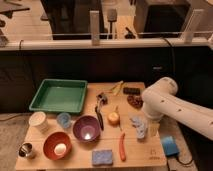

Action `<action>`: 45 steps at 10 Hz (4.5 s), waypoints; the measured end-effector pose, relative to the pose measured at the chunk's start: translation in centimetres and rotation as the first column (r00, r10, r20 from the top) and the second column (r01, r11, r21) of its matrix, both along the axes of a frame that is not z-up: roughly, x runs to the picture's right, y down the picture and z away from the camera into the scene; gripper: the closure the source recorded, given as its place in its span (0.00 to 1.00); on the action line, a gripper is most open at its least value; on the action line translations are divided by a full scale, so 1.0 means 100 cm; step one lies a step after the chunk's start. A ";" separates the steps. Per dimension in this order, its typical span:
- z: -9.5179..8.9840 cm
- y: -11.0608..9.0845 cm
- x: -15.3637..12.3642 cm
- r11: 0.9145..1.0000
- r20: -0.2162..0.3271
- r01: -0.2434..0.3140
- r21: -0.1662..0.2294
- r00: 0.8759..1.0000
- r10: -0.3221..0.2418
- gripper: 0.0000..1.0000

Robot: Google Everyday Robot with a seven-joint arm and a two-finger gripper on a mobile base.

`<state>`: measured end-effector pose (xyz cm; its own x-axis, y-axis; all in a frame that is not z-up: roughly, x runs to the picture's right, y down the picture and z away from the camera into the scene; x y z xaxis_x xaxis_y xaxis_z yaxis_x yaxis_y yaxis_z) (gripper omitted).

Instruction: Place pepper in plastic cup

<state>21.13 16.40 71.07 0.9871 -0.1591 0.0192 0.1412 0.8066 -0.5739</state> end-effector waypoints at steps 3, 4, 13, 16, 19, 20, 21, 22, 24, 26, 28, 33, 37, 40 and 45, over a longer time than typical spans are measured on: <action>0.006 0.011 -0.005 0.999 0.026 0.036 -0.003 0.999 -0.036 0.20; 0.010 0.019 -0.012 0.998 0.045 0.062 -0.005 0.997 -0.062 0.20; 0.031 0.059 -0.043 0.977 0.159 0.212 -0.001 0.965 -0.209 0.20; 0.037 0.069 -0.048 0.966 0.201 0.260 0.005 0.946 -0.255 0.20; 0.041 0.078 -0.056 0.952 0.246 0.307 0.010 0.922 -0.299 0.20; 0.042 0.082 -0.057 0.948 0.260 0.319 0.010 0.914 -0.311 0.20; 0.042 0.084 -0.060 0.942 0.275 0.336 0.013 0.904 -0.326 0.20; 0.045 0.087 -0.065 0.934 0.300 0.357 0.017 0.889 -0.346 0.20; 0.047 0.093 -0.068 0.925 0.327 0.380 0.022 0.871 -0.366 0.20; 0.048 0.098 -0.072 0.912 0.359 0.409 0.027 0.848 -0.391 0.20; 0.051 0.103 -0.077 0.902 0.385 0.431 0.034 0.827 -0.409 0.20; 0.058 0.118 -0.080 0.877 0.444 0.478 0.051 0.776 -0.448 0.20; 0.061 0.128 -0.079 0.852 0.496 0.519 0.070 0.723 -0.481 0.20; 0.063 0.134 -0.080 0.847 0.518 0.526 0.073 0.706 -0.483 0.20; 0.065 0.145 -0.080 0.843 0.551 0.533 0.077 0.682 -0.482 0.20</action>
